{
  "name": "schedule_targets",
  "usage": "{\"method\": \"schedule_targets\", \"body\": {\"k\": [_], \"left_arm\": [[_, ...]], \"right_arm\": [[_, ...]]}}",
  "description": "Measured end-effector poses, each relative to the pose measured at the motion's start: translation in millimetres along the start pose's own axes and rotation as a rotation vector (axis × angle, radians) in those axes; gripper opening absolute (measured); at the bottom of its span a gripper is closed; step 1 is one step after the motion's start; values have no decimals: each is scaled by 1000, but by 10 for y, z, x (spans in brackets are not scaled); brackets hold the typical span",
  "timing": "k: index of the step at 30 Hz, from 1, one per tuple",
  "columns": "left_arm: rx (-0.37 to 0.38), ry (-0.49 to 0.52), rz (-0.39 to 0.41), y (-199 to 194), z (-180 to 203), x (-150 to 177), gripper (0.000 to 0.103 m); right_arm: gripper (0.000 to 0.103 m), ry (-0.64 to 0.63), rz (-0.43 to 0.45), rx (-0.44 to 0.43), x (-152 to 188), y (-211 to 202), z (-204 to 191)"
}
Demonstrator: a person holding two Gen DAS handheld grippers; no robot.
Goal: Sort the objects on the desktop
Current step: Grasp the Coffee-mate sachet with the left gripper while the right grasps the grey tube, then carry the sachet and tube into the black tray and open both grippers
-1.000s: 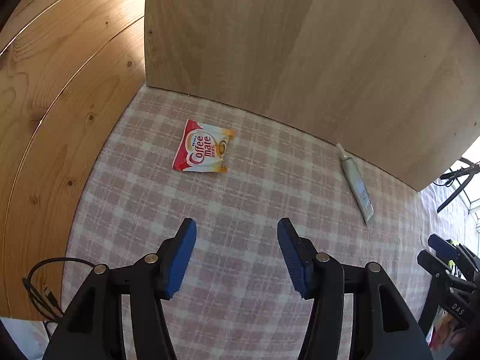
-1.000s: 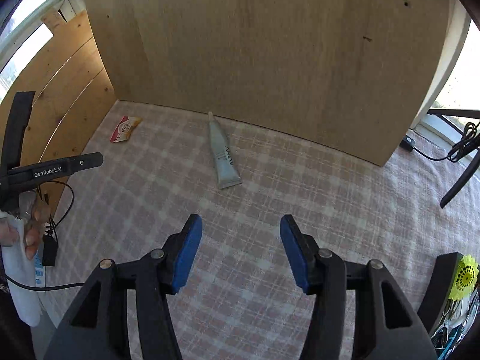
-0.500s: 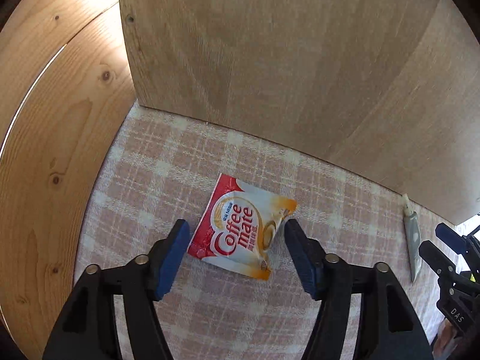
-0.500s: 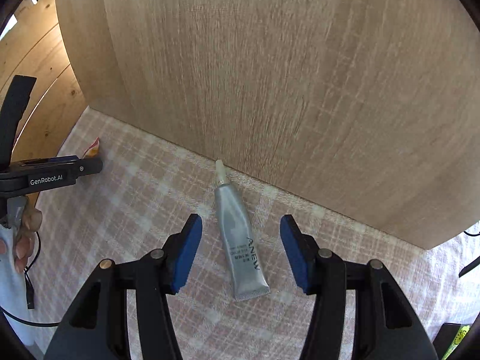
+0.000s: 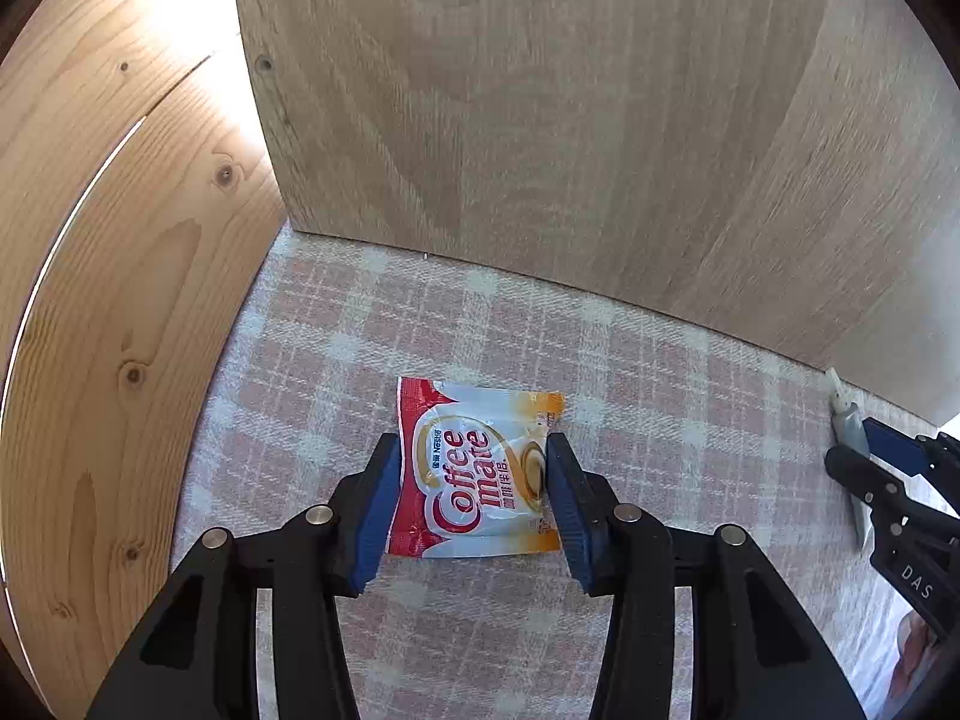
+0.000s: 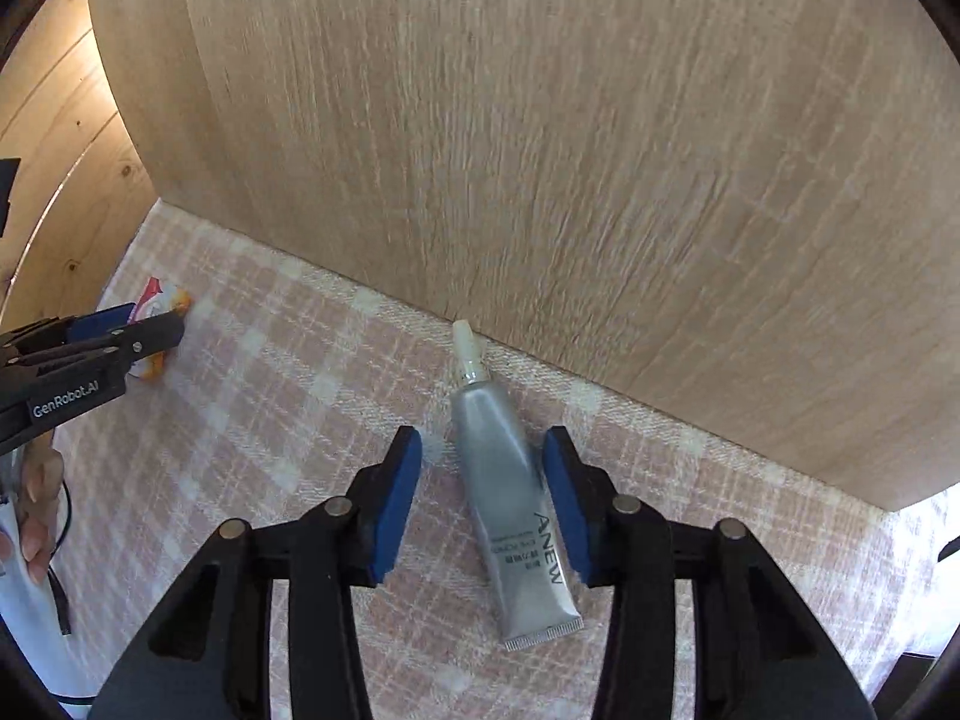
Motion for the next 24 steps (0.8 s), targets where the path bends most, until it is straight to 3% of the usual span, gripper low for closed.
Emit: {"method": "schedule_targets", "body": {"k": [3,8,19,24], "left_arm": [[6,-14,2,-62,4,151,35],[48,-28,-3,-211,105,560,35],[144,-12,-9,-734,842,2068,34],[170,10,-37,-937,1220,2611,32]], "right_arm": [[25,-3,-11,-2,45,-16,6],[25,-2,-23,-24,276,-108,2],[24,10,-27,-21,1295,-534,8],[24,94,-22,-53,1770,-783,272]]}}
Point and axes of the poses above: each gripper's, at about its wrist camera, not at the fingertips, and y roughly the way its jaws point, z to its right, x to its underside, the point moved 6 cm from there along y, roughly the way its jaws point, and after that the axes turned 4 degrees about -y, right-handed, at the moved point
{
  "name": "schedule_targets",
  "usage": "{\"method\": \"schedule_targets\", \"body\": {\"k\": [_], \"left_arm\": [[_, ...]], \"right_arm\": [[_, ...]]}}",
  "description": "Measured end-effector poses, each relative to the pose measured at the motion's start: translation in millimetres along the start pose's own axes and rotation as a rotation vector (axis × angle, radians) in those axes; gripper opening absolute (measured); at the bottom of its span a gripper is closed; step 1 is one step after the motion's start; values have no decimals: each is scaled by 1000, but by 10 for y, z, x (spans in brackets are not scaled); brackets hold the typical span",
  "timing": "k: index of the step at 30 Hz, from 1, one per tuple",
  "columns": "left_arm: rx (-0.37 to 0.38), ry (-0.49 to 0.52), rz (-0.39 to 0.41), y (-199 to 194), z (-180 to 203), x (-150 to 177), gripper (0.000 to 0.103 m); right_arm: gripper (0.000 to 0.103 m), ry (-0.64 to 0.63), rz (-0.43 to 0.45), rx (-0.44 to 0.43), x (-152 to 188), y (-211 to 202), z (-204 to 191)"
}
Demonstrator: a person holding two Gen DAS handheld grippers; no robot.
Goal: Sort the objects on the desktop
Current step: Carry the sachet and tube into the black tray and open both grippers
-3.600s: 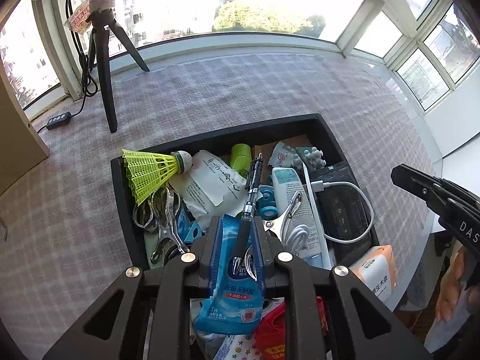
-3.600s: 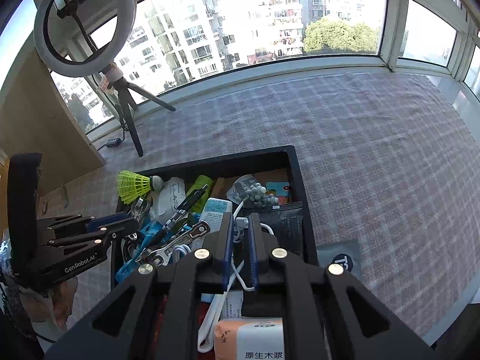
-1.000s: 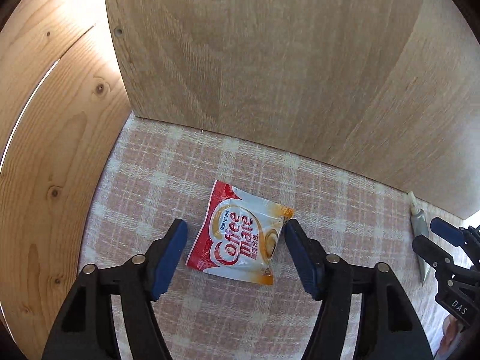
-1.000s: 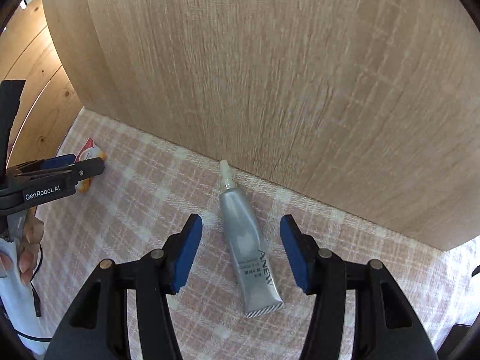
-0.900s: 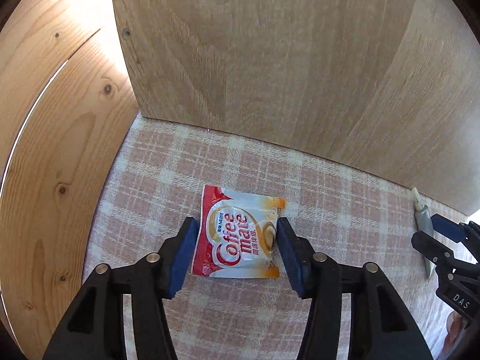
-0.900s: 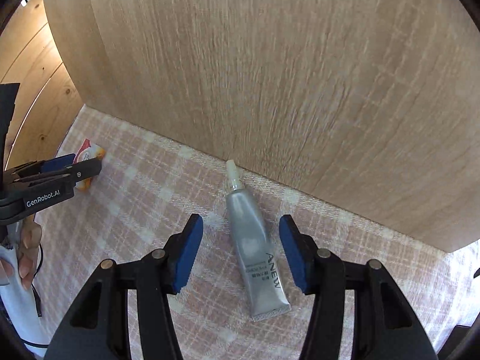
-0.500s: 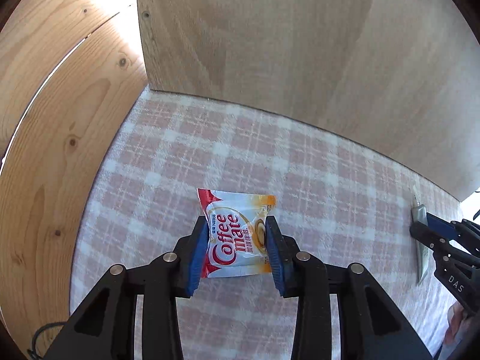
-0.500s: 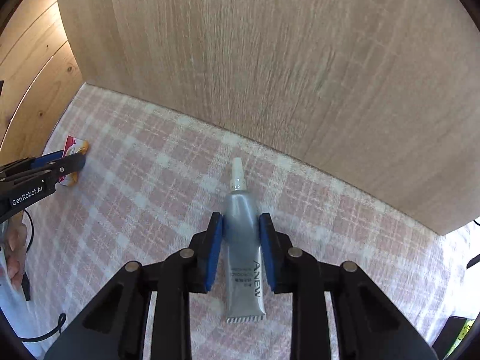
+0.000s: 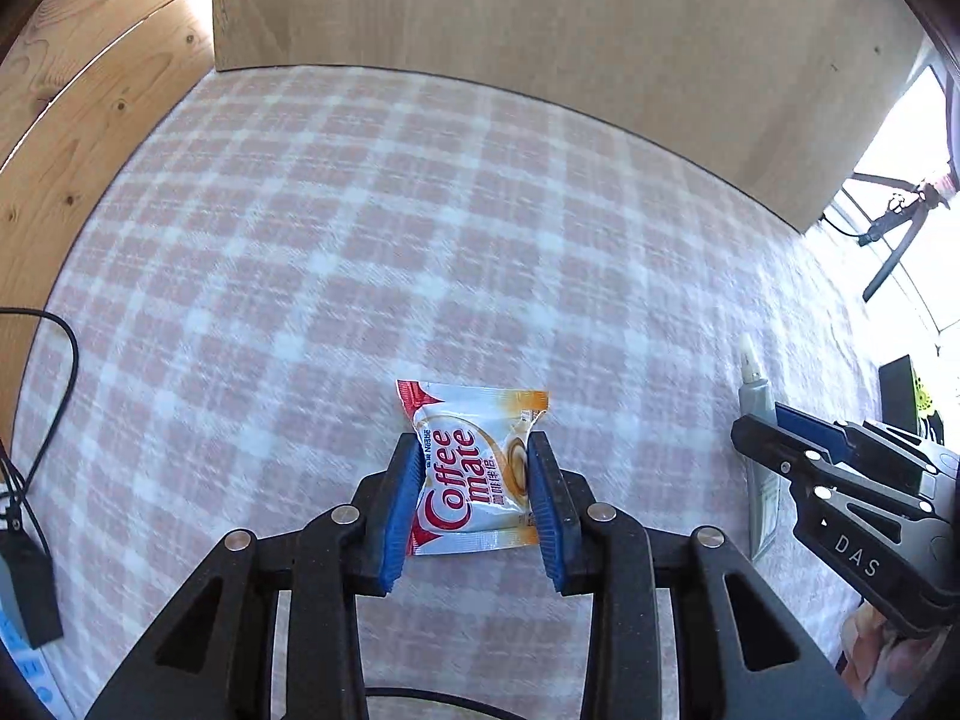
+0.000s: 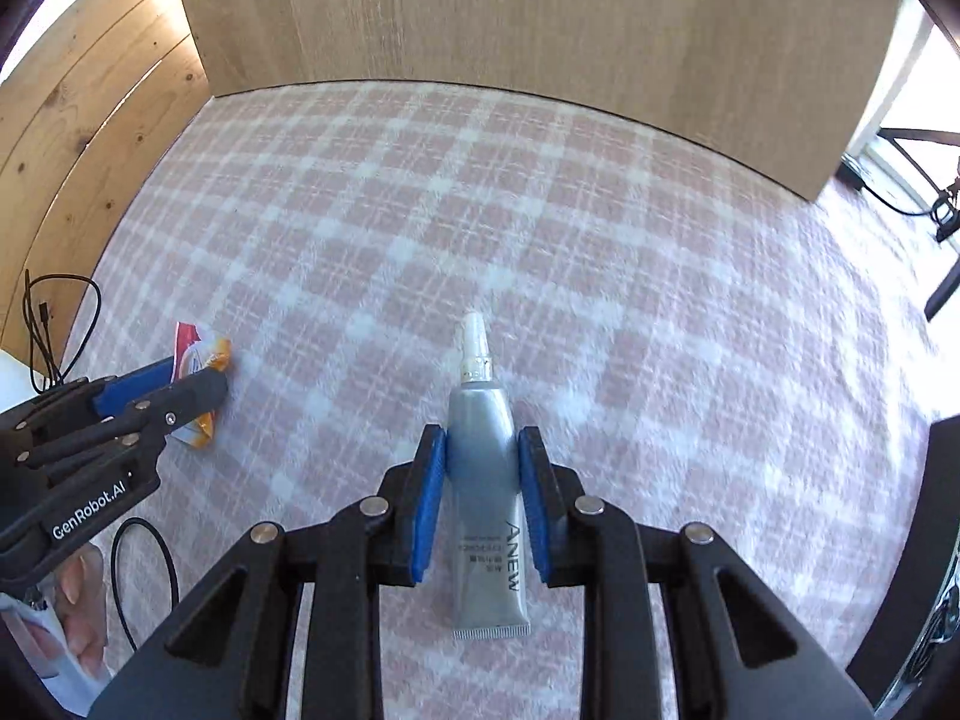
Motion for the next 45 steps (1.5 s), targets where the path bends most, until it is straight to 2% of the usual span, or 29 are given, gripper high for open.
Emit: {"method": "schedule_targets", "body": {"k": [5,6,11,12,13,15,16,19,26,31,35,41,45], "left_arm": [[19,62,7,-185,431,303,32],[23,81,14,-237,553,362,32],[45,172,39,-405,1177,611,32],[53,176,40,-412,1292,597,32],[62,180,39,-372,1443,429,32],[75,199,39,-303,1355,-25,32],[77,212,43,-270,1237,-105,32],[101,243,51,-392,1458,-381,32],[165,325,74,-554,2267,-312,32],[222,398,78,-703,2885,-173,32],[257,444,64,-577,3408,-109,32],[276,524,46,-546,4019,113,32],[282,571,27,-518,4321,280,32]], "right_arm": [[21,64,49,-5,312,-414,308],[12,75,56,-1,361,-490,382],[11,120,83,25,601,-767,725],[11,134,87,17,726,-798,784],[11,146,89,2,737,-807,797],[11,160,100,-3,799,-890,887],[11,164,108,-4,827,-947,935],[11,197,123,-30,934,-1088,1135],[10,267,185,-41,1179,-1585,1722],[10,311,244,6,1389,-2060,2272],[10,346,275,52,1592,-2371,2729],[10,448,314,134,1994,-2663,3366],[10,476,308,160,2161,-2745,3632]]}}
Point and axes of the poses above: each gripper's, at about its wrist camera, not at the fingertips, and y roughly the way its jaws point, z to its right, x to its underside, the point moved 6 cm from there along y, roughly the way its jaws point, and after that the axes turned 4 degrees about -y, right-handed, at the moved point
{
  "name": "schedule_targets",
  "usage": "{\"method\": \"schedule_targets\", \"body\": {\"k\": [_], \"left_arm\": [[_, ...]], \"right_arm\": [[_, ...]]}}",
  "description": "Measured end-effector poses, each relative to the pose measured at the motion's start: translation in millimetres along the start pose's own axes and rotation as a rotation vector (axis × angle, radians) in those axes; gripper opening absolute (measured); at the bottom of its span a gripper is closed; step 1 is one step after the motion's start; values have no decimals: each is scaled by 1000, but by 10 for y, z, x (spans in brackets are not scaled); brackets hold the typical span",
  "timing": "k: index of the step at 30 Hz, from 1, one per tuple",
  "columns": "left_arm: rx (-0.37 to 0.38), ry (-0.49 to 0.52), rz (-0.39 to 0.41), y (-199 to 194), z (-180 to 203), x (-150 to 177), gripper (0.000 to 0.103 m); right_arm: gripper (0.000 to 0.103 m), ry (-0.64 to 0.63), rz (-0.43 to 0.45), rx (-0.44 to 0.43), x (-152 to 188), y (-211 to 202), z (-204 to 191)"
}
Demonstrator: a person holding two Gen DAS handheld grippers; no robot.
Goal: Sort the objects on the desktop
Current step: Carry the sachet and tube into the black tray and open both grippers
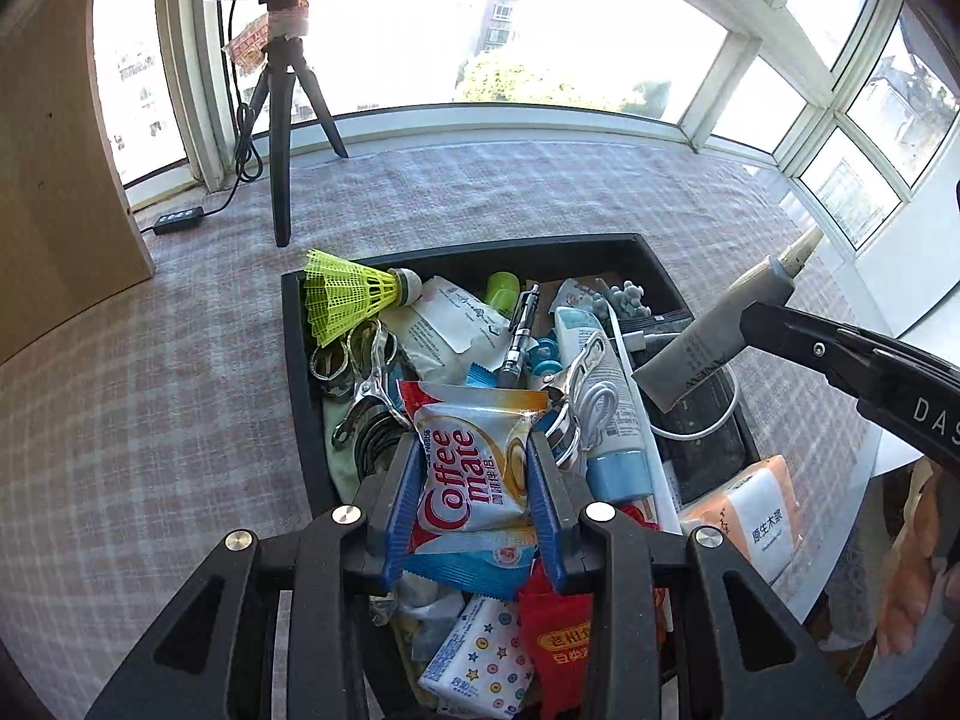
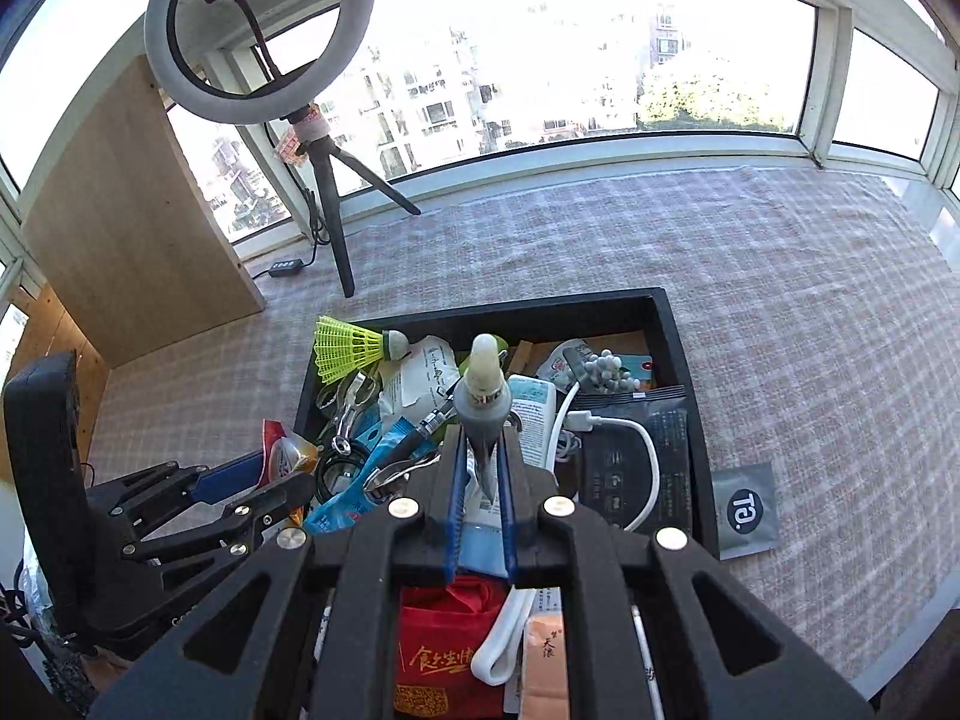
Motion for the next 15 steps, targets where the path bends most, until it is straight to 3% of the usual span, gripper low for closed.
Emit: {"method": "schedule_targets", "body": {"k": [10,15], "left_arm": [[-2,8,-18,105,275,-31,42],[-11,1,-19,100,293,-47,45]], "right_arm": [[13,-24,-33,33,43,43,246],[22,-15,-35,11,5,35,290]]}}
Point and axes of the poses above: each gripper's, at about its wrist camera, not at the fingertips, and y roughly the way its jaws point, z to its right, x to its underside, the point moved 6 cm from there along y, roughly the way its jaws point, and after that the axes turned 4 degrees about -y, right-handed, at the moved point
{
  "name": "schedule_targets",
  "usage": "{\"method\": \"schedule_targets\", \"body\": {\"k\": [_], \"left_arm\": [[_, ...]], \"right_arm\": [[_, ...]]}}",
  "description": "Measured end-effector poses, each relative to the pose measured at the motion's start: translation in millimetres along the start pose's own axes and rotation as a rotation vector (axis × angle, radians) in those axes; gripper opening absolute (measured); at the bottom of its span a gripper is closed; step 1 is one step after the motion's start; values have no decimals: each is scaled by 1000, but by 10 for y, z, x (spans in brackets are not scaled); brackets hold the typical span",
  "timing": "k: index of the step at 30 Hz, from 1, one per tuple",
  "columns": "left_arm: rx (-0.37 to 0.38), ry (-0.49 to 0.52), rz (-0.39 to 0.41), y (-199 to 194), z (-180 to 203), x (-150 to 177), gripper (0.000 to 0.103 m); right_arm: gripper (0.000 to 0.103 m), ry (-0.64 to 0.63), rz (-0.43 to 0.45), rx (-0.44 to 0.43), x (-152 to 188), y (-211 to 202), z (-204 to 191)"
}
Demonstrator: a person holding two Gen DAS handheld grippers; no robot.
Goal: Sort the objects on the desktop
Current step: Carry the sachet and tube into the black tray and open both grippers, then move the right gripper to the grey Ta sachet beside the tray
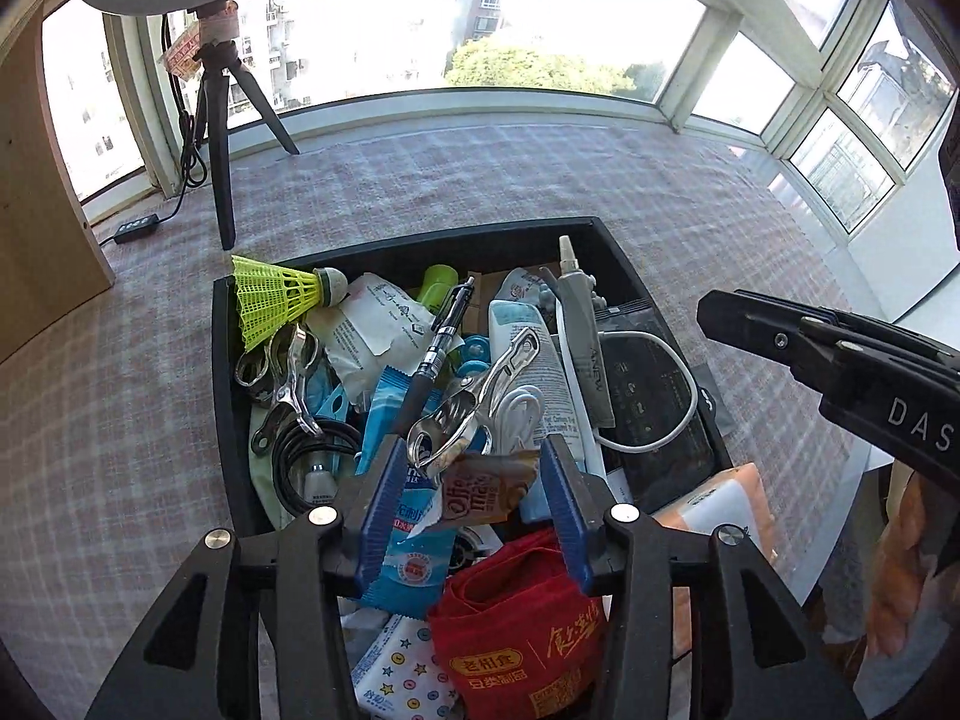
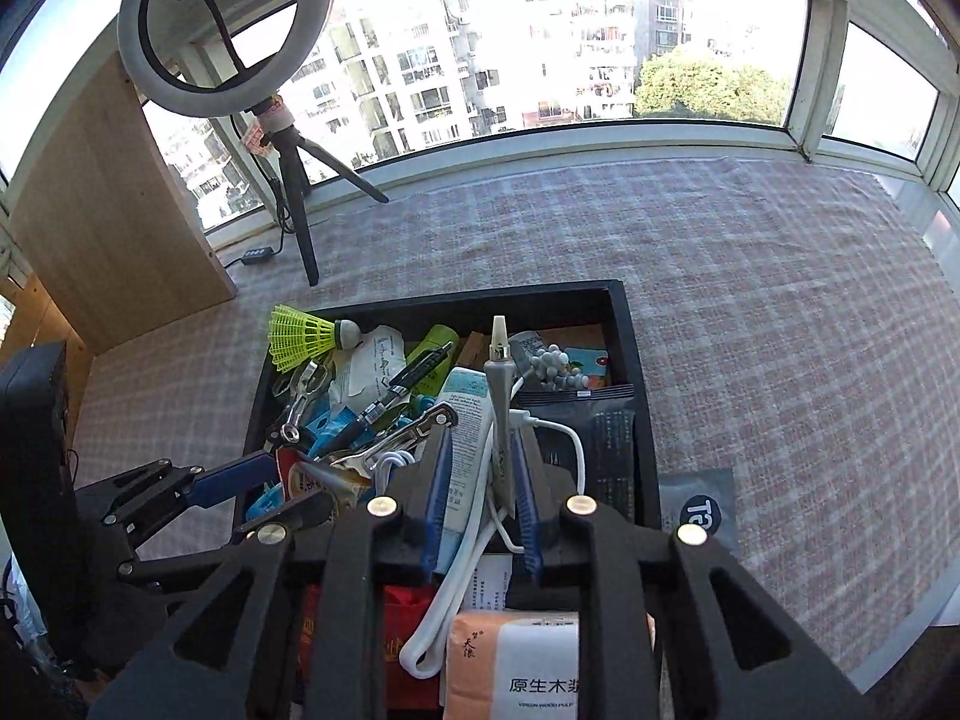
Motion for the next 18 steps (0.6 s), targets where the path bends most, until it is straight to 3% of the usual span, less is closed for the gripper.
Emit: {"method": "schedule_targets", "body": {"k": [18], "left_arm": [[-110,23,34,-180,-109,93,47]], "right_arm": [[22,-6,-19,29,149,-4,269]]}}
Point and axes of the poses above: each gripper's, at about its wrist camera, not at the fingertips, and y roughly the way its jaws point, z to its right, x to its underside, the point moved 6 cm from there along y, roughly the way its jaws point, and after that the axes turned 4 degrees about -y, right-handed, at the moved point
